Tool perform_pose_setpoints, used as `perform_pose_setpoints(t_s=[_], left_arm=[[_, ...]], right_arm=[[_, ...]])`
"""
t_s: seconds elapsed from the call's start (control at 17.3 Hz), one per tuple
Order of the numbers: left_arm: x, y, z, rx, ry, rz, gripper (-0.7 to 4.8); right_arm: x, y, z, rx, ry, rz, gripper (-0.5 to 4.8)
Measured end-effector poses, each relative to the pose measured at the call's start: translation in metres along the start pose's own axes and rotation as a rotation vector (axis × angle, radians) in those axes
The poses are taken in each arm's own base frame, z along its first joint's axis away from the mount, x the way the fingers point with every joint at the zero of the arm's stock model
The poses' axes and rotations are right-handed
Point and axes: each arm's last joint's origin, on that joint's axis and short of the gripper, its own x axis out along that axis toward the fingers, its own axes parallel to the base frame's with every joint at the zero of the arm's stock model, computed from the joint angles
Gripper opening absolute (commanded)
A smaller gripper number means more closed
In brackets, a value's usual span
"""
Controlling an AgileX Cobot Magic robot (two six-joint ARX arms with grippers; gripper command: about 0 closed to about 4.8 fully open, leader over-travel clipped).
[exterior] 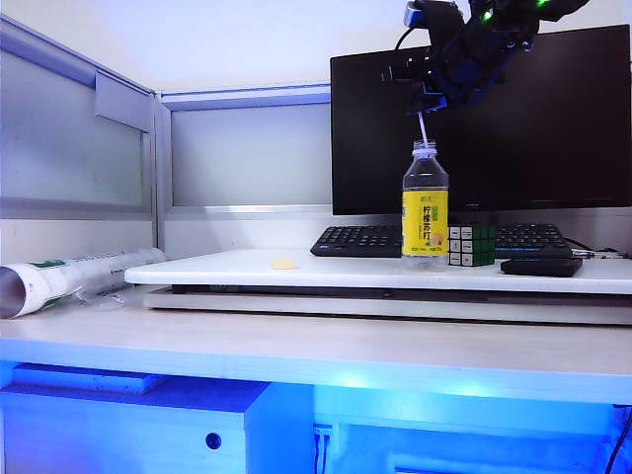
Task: Grab a stick from the table and stick it in a plastic bottle.
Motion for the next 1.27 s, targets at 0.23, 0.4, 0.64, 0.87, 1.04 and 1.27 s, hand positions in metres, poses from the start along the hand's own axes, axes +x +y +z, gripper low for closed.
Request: perform_pose_setpoints(t_s=[0.23,0.4,0.64,0.87,1.04,1.27], left_arm=[[0.000,0.000,0.000,-0.001,0.001,0.000,-0.05],[0.000,0.000,0.000,-0.002,0.003,0.001,-0.05],[0.000,0.002,-0.008,-0.056,0.061,0.017,-0.05],[-0.001,0.004,-0.010,-0.072,0.067,0.083,-0.05],[-0.001,0.006,-0.010,-0.034,0.060,0.134,-0.05],[-0.002,0.010,-0.014,-0.044,0.078,0.257,-0.05]], right_arm=[[0.000,0.000,0.000,0.003,0.000,0.000,1.72],[0.000,0.000,0.000,0.003,0.000,0.000,1.45],[-0.011,0.000,0.014,0.000,-0.035,-0.004,-0.09],[-0.028,-0.001,0.034,-0.004,-0.084,-0.063,-0.09],[-0.049,-0.001,0.052,0.006,-0.092,-0.065,-0.09],[-0.073,0.001,0.067,0.023,-0.066,-0.063,-0.09]])
